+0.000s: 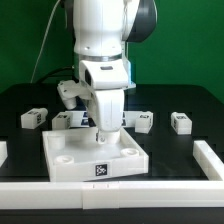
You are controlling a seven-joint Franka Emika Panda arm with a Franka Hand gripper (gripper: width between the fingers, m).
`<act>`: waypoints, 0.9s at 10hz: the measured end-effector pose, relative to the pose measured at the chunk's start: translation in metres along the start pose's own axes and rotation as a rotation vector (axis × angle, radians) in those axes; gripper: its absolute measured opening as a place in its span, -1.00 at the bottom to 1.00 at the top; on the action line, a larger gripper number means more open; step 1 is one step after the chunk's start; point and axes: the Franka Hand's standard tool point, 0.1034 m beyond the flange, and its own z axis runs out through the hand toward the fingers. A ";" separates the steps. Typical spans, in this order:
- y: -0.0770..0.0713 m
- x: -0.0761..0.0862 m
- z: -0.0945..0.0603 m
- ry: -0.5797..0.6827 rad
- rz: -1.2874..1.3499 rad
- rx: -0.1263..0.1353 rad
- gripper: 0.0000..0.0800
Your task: Assemble one leg
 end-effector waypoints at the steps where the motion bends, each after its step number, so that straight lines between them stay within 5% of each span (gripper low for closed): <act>1: 0.000 -0.001 0.003 0.003 0.003 0.009 0.62; 5: 0.000 -0.002 0.004 0.004 0.010 0.013 0.51; 7: 0.000 -0.002 0.004 0.004 0.010 0.013 -0.17; 8: 0.000 -0.002 0.004 0.004 0.010 0.013 -0.17; 9: 0.000 -0.002 0.004 0.004 0.010 0.014 -0.67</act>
Offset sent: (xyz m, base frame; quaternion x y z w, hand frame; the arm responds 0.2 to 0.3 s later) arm 0.0000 0.0000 0.0000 0.0000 0.0000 0.0000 1.0000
